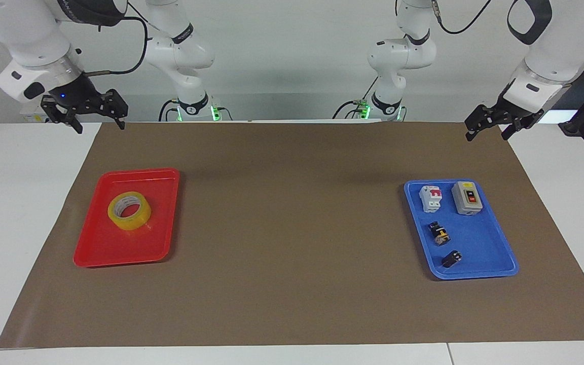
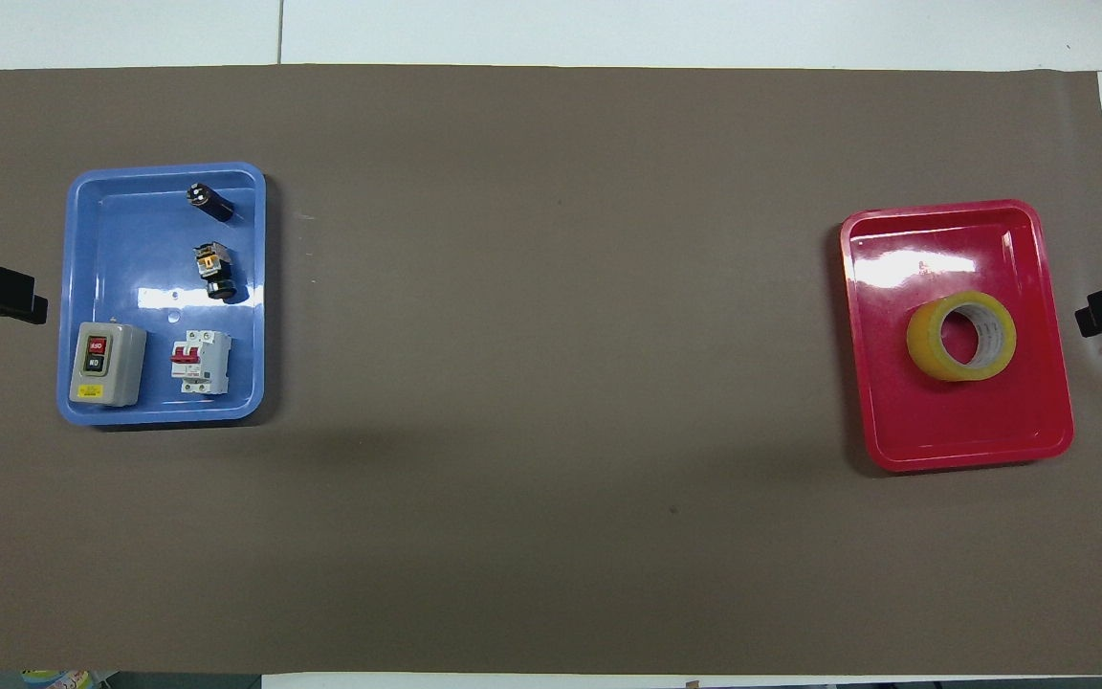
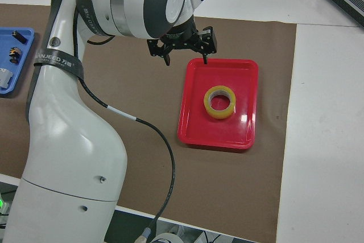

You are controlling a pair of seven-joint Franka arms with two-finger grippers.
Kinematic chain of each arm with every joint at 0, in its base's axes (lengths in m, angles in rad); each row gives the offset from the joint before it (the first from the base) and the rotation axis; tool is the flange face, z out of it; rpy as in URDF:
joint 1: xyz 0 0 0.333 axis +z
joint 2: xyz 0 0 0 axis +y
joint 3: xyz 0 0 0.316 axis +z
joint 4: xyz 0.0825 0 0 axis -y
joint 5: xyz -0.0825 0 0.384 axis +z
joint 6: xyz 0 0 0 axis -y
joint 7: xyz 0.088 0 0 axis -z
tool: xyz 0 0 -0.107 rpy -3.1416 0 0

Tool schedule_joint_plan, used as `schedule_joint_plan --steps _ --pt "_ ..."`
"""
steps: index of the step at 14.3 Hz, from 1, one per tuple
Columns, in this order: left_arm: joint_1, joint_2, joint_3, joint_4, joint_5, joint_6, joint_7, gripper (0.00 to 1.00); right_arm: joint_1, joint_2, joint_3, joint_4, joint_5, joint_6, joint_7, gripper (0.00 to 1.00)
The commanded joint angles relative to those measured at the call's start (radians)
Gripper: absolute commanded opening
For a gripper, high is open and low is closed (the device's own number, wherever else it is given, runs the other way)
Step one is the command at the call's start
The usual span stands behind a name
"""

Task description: Place and move tape with both arms

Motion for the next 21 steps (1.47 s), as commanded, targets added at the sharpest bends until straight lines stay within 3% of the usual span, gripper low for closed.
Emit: schedule_joint_plan --steps 1,21 --pt "0.003 -0.028 0.000 -0.031 -0.017 0.015 0.009 1.00 -0.001 -0.004 -0.008 -0.006 -0.008 0.000 0.006 1.00" --pt "0.003 -0.028 0.000 -0.031 -0.017 0.015 0.009 1.00 0.001 -0.007 -0.020 -0.006 -0.002 0.002 0.006 1.00"
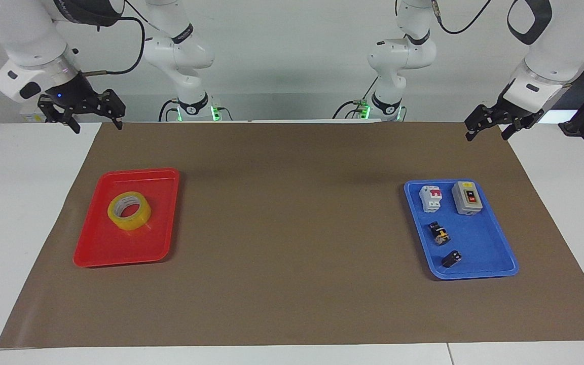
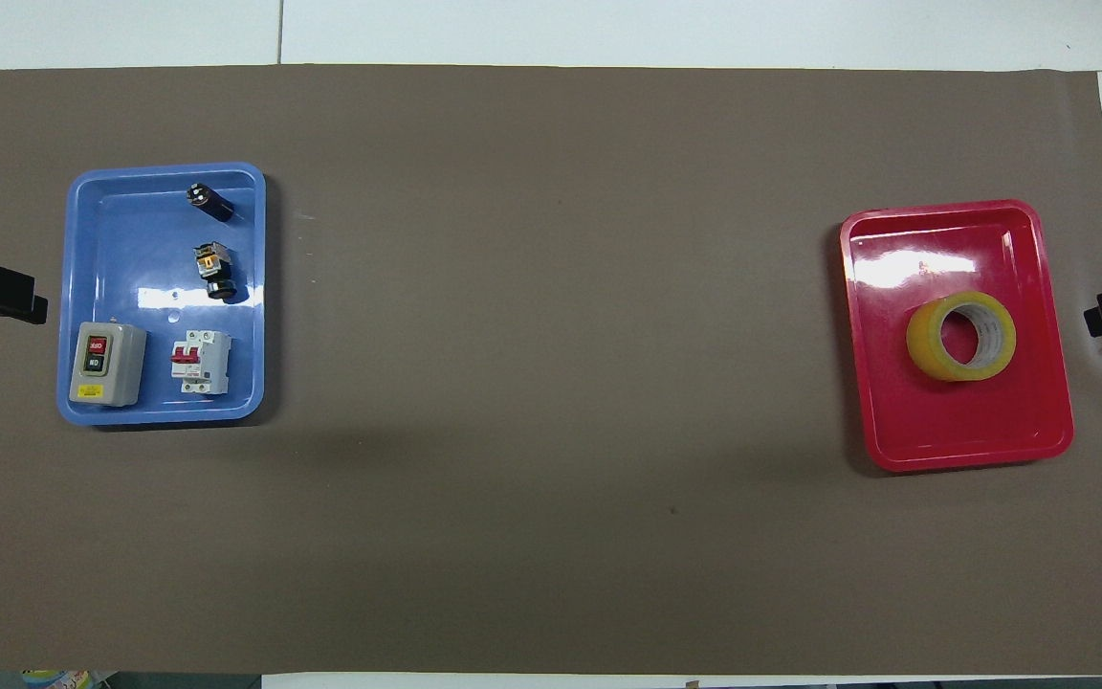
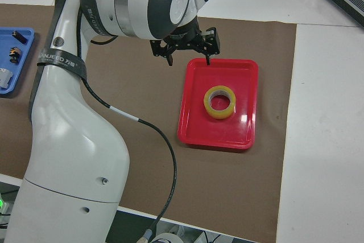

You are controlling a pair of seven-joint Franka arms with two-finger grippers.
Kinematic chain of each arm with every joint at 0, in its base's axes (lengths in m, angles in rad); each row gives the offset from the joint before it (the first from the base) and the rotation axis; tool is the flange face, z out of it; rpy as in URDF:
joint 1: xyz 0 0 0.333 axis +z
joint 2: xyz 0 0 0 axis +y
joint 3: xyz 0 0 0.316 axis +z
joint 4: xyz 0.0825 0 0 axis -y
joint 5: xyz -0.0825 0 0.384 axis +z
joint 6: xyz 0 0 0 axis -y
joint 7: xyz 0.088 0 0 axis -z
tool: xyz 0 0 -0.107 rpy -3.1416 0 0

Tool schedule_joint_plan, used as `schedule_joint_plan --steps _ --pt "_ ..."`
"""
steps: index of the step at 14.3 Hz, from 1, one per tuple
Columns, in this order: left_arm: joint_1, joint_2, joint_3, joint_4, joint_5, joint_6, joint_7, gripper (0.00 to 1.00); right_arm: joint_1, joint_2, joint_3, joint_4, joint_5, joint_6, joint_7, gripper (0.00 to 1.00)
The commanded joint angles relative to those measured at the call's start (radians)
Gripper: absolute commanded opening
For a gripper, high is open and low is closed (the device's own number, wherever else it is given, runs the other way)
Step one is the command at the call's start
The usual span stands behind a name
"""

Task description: Place and move tape with both arms

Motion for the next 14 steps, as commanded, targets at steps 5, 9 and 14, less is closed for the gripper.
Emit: schedule_joint_plan --steps 5,9,14 --pt "0.003 -0.028 0.000 -0.031 -0.017 0.015 0.009 1.00 0.035 -0.006 -0.036 -0.006 0.000 0.002 0.009 1.00" --pt "0.003 -0.028 0.000 -0.031 -0.017 0.015 0.009 1.00 0.100 -0.004 -0.101 -0.006 0.000 0.003 0.009 1.00" --pt "0.003 -0.028 0.000 -0.031 -0.017 0.015 0.009 1.00 0.096 -0.003 -0.101 -0.002 0.001 -0.001 0.009 1.00"
